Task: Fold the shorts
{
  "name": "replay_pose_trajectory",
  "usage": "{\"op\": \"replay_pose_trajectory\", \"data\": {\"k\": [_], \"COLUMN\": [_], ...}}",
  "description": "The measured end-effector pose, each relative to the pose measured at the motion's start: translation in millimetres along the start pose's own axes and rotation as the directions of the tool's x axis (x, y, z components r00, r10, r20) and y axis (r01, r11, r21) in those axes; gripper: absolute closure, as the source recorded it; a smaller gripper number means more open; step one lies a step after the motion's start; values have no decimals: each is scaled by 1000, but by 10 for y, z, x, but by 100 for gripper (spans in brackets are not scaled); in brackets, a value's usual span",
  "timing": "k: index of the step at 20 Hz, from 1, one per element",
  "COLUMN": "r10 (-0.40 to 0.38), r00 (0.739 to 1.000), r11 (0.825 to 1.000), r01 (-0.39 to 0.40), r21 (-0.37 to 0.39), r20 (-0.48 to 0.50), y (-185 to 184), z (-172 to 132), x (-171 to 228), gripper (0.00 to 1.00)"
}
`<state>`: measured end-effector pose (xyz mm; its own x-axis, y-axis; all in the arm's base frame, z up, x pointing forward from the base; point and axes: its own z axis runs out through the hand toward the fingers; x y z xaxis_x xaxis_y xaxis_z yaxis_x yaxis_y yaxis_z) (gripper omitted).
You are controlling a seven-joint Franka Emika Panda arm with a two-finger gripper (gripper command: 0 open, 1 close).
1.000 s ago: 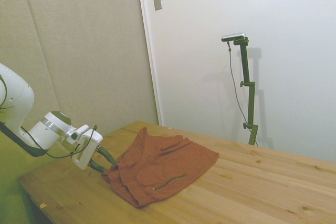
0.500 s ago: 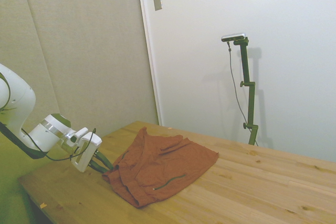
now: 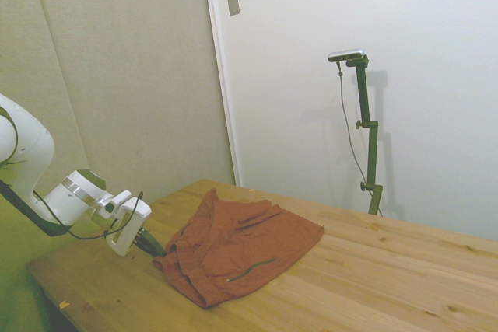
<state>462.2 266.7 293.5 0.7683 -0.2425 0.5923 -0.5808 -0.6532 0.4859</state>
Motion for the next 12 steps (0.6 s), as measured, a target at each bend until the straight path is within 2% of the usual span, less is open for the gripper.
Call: {"op": "replay_pose_trajectory", "data": {"k": [5, 9, 12], "r10": [75, 138, 189], "r00": [997, 990, 978], "r11": [996, 988, 975], "r01": [-75, -140, -198], "r21": [38, 72, 102], "r20": [15, 36, 85], "y": [153, 461, 736], "z": [-258, -505, -581], "x": [303, 668, 943], "gripper": [100, 100, 100]}}
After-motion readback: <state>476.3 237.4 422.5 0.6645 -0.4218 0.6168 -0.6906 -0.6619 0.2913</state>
